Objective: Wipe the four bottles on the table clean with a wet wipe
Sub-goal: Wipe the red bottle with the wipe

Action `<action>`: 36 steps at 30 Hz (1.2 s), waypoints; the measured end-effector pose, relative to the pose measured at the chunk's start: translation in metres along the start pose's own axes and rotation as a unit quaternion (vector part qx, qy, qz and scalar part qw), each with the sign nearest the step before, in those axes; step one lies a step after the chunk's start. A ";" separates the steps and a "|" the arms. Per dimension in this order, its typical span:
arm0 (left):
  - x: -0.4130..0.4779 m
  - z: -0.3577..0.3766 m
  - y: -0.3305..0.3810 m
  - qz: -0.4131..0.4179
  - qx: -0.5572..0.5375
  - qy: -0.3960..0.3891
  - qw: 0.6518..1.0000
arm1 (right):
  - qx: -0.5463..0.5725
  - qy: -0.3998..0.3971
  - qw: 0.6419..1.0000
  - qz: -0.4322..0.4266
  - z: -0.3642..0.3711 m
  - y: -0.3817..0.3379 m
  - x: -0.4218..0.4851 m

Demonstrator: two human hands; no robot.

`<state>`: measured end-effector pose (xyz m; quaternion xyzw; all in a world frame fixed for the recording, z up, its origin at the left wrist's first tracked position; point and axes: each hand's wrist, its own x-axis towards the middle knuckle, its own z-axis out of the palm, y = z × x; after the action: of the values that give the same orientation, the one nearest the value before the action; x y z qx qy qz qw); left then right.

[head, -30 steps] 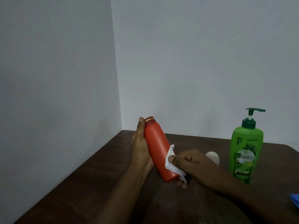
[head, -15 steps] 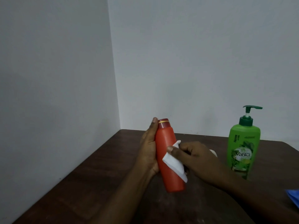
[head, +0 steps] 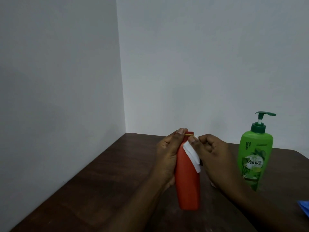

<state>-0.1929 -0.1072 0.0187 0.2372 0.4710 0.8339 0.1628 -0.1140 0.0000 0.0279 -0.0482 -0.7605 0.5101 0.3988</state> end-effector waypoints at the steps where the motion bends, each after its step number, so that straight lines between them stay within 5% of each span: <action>1: 0.000 0.000 0.000 0.003 -0.003 0.000 1.000 | -0.032 -0.003 0.999 -0.013 0.001 0.005 -0.001; 7: 0.004 -0.009 0.003 0.003 -0.017 0.040 0.999 | -0.127 -0.072 0.989 -0.031 0.007 0.013 -0.012; 15: 0.019 -0.028 0.015 -0.040 -0.083 0.123 0.988 | -0.100 -0.259 0.961 -0.008 0.002 0.017 -0.006; 23: 0.027 -0.035 0.012 -0.058 -0.105 0.111 0.987 | -0.081 -0.530 0.835 0.123 -0.039 -0.010 0.013; 26: 0.024 -0.033 0.014 -0.094 -0.125 0.081 0.984 | -0.041 -0.489 0.858 0.153 -0.051 -0.005 0.023; 29: 0.022 -0.032 0.013 -0.111 -0.147 0.043 0.982 | 0.140 -0.386 0.874 0.259 -0.047 0.003 0.026; 32: 0.022 -0.028 0.009 -0.109 -0.161 0.024 0.981 | 0.238 -0.315 0.866 0.306 -0.030 0.013 0.021; 36: 0.026 -0.028 0.004 -0.057 -0.205 0.013 0.977 | 0.258 -0.341 0.832 0.352 -0.009 0.013 0.002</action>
<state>-0.2302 -0.1162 0.0158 0.1611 0.3049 0.9050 0.2491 -0.1138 0.0139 0.0198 -0.0312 -0.6203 0.7779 -0.0949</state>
